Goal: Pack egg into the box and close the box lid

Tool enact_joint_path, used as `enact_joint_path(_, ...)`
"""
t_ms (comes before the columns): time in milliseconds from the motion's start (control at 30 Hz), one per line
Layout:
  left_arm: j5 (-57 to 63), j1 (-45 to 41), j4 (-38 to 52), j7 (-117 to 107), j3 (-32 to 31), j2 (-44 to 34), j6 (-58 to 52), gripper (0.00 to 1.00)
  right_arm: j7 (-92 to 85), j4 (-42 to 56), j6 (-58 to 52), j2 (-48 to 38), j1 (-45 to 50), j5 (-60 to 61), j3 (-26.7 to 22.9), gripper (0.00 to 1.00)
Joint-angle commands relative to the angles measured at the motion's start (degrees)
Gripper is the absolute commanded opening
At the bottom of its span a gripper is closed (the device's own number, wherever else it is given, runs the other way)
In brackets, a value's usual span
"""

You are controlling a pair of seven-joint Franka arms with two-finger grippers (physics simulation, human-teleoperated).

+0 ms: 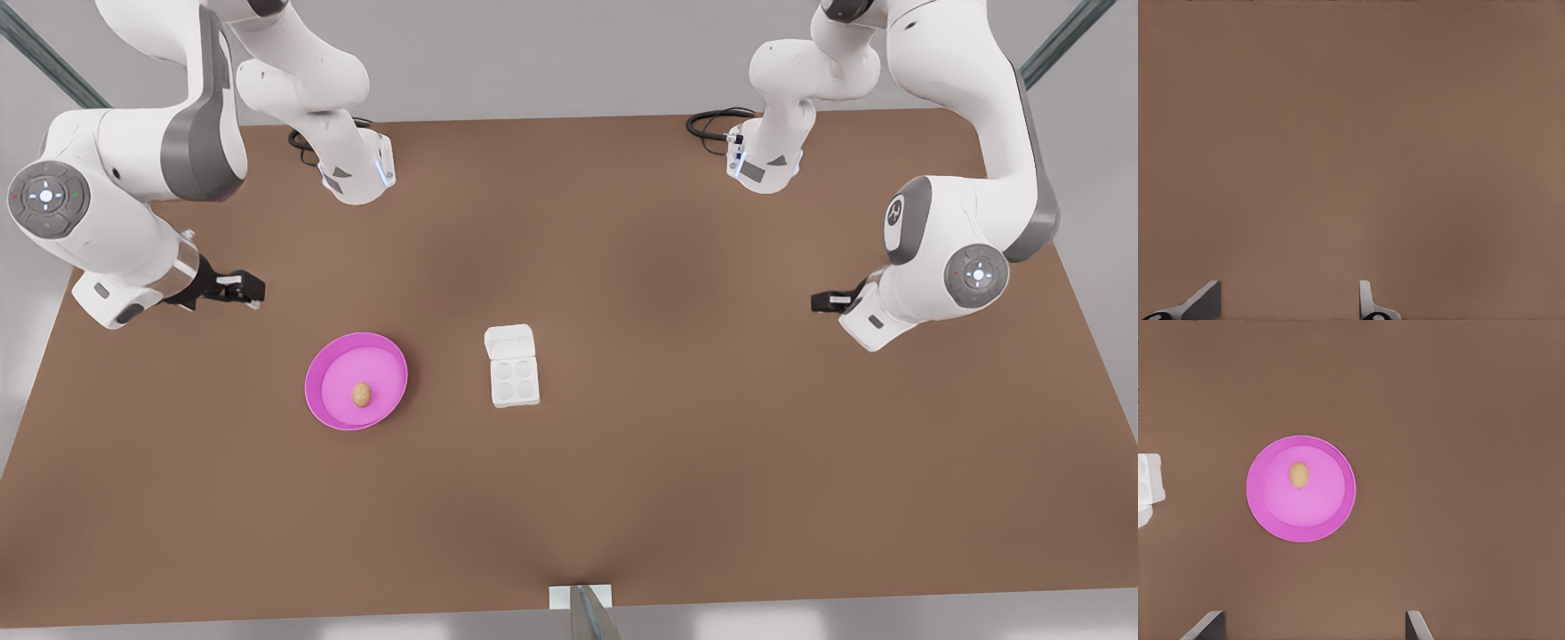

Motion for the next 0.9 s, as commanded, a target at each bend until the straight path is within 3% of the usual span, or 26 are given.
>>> enact_joint_path(0, 0.0, 0.0, 0.0, -2.5, 0.0, -0.1, 1.6, 1.0, 0.8, -0.2, 2.1, -0.1, -0.1, 0.2, 0.0, 1.0)
enact_joint_path(100, 0.0, 0.0, 0.0, -2.5, 0.0, -0.1, 1.6, 1.0, 0.0, -0.4, 3.4, 5.4, 1.7, -2.1, 0.5, 1.0)
enact_joint_path(300, 0.0, 0.0, 0.0, -2.5, -0.1, 0.0, 1.5, 1.0, 3.9, -0.8, 26.8, 19.9, 4.3, -2.4, 0.5, 0.99)
enact_joint_path(667, 0.0, 0.0, 0.0, -2.5, 0.0, 0.4, -0.3, 1.0, 11.2, -29.1, 61.8, 14.3, 5.2, -2.7, 0.5, 1.0)
enact_joint_path(867, 0.1, -0.1, -0.1, -2.5, 0.0, 0.9, -0.8, 1.0, 20.9, -33.3, 61.8, 14.5, 4.0, -1.8, 0.5, 1.0)
